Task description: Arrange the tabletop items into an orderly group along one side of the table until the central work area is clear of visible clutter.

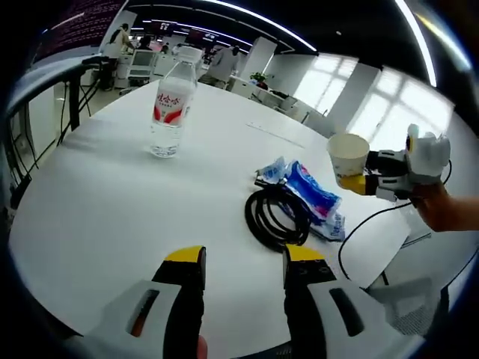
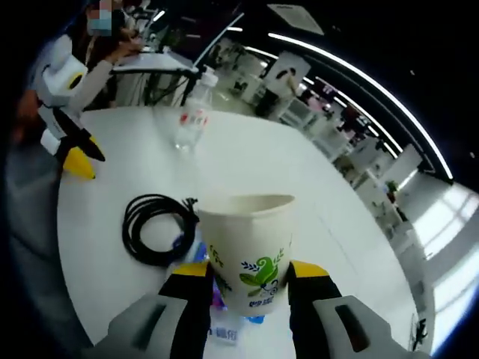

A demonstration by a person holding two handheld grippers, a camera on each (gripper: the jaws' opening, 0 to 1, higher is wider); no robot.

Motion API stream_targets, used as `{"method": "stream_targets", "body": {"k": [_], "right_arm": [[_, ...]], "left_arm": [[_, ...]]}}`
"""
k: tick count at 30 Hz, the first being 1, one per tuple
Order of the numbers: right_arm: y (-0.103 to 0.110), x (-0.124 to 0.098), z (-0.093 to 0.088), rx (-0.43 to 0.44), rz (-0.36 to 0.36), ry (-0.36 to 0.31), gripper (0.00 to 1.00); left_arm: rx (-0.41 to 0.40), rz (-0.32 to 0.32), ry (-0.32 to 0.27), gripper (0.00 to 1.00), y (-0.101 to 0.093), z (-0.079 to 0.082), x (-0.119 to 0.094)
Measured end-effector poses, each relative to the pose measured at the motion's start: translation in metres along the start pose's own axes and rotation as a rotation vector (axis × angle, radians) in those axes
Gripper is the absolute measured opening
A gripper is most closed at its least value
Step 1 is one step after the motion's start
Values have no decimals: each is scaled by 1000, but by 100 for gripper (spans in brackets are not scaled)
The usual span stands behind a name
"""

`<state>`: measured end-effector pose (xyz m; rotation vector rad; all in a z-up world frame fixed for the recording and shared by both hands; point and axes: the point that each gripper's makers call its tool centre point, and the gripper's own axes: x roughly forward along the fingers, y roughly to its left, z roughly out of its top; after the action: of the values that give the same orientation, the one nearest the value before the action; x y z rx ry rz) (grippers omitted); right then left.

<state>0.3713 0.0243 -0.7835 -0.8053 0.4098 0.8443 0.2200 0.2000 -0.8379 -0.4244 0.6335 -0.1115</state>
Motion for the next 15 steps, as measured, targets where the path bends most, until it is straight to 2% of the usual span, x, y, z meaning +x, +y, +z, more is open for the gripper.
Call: {"method": "stream_targets", "body": {"k": [6,15], "right_arm": [[-6,-20,-24,63,-44,29,39],[9,-44,-42,111,-34,47,39]], "left_arm": [[-3,8,1,39,2,0,-2],[15,-5,-5,39,-3,3,-8]]}}
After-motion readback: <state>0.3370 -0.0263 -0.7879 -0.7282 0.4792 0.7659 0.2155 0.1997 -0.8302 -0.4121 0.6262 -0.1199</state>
